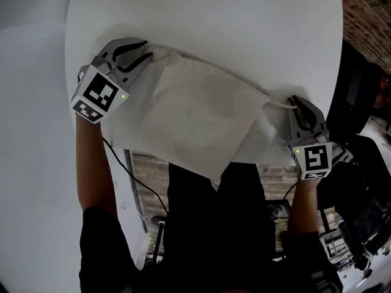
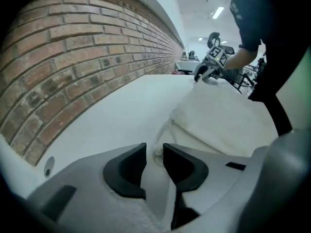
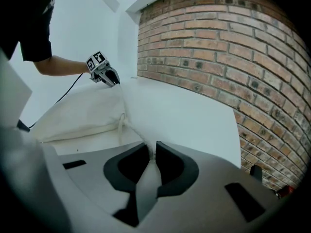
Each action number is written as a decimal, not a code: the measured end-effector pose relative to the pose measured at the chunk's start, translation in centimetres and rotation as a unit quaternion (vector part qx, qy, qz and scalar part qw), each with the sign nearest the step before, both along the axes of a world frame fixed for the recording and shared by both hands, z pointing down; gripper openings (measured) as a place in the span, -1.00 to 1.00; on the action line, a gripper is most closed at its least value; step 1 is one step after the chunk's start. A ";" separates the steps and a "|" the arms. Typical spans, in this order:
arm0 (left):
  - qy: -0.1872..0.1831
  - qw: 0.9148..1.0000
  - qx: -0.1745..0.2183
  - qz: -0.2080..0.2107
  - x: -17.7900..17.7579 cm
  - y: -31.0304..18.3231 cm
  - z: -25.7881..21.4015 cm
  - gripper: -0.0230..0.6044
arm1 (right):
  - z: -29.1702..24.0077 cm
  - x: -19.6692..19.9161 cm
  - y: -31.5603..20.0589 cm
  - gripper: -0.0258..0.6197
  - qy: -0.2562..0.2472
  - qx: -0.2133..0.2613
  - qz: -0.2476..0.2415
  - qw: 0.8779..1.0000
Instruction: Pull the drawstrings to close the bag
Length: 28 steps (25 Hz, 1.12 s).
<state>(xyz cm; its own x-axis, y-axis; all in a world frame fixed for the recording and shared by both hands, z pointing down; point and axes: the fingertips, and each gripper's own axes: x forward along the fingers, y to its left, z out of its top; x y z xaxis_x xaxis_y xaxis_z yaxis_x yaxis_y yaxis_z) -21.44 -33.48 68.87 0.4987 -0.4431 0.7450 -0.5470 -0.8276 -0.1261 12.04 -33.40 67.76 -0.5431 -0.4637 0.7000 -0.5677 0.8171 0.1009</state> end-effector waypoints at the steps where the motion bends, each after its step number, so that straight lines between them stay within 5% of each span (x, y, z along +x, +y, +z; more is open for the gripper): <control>1: 0.000 1.000 -0.008 0.021 0.1 0.0 0.0 -0.62 | 0.0 0.0 0.0 -0.78 0.000 0.000 0.000 1.000; 6: 0.043 0.993 -0.085 0.067 0.5 0.4 0.4 -0.76 | 0.0 0.0 0.0 -0.78 0.001 0.003 0.002 1.000; 9: 0.074 0.990 -0.109 0.046 0.4 0.0 0.3 -0.76 | 0.0 0.0 0.1 -0.78 0.001 0.003 0.003 1.000; 15: 0.080 0.989 -0.123 -0.018 0.4 -0.4 0.4 -0.77 | 0.2 0.1 0.0 -0.78 0.000 0.000 0.004 1.000; 19: 0.044 0.994 -0.093 -0.040 0.5 -0.4 0.4 -0.77 | 0.1 0.1 0.0 -0.78 0.000 0.001 0.002 1.000; 22: 0.003 0.998 -0.026 -0.051 0.7 -0.2 0.3 -0.77 | 0.1 0.1 0.1 -0.78 0.004 0.013 0.001 1.000; 28: -0.011 0.985 0.086 -0.148 -0.6 0.4 -0.6 -0.78 | -0.6 0.5 -0.3 -0.80 -0.021 0.029 0.025 0.999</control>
<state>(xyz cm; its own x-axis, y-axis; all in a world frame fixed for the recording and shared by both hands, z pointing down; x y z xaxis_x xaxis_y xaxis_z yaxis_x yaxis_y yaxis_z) -22.01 -33.05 68.22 0.3128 -0.6870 0.6559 -0.7571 -0.5974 -0.2646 12.54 -33.69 67.12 -0.5464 -0.5306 0.6480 -0.6122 0.7810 0.1233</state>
